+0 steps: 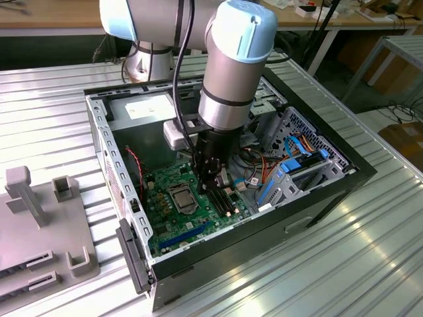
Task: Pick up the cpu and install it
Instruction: 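Install the first cpu locking lever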
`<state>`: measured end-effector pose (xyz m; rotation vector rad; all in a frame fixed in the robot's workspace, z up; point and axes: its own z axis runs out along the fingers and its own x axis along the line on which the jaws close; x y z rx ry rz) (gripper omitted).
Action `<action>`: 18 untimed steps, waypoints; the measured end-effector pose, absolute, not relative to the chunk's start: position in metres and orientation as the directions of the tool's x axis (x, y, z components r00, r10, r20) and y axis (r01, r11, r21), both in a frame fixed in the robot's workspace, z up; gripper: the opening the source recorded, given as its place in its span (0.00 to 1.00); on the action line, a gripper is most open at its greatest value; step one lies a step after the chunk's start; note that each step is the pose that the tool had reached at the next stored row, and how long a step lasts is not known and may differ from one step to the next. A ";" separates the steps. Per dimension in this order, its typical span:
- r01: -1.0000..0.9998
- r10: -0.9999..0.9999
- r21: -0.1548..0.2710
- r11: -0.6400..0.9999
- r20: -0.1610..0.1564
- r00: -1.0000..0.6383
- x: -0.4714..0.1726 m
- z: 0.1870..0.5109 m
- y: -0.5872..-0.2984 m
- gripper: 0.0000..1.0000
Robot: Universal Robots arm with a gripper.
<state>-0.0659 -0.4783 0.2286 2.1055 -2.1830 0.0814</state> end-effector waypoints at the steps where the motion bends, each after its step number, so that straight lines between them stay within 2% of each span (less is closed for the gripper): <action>1: -0.999 -0.993 0.036 0.029 0.116 -0.025 -0.065 0.227 -0.478 0.11; 2: -0.999 -0.993 0.036 -0.010 0.116 0.014 -0.065 0.227 -0.478 0.11; 18: -0.999 -0.993 0.036 -0.019 0.116 0.023 -0.065 0.227 -0.478 0.11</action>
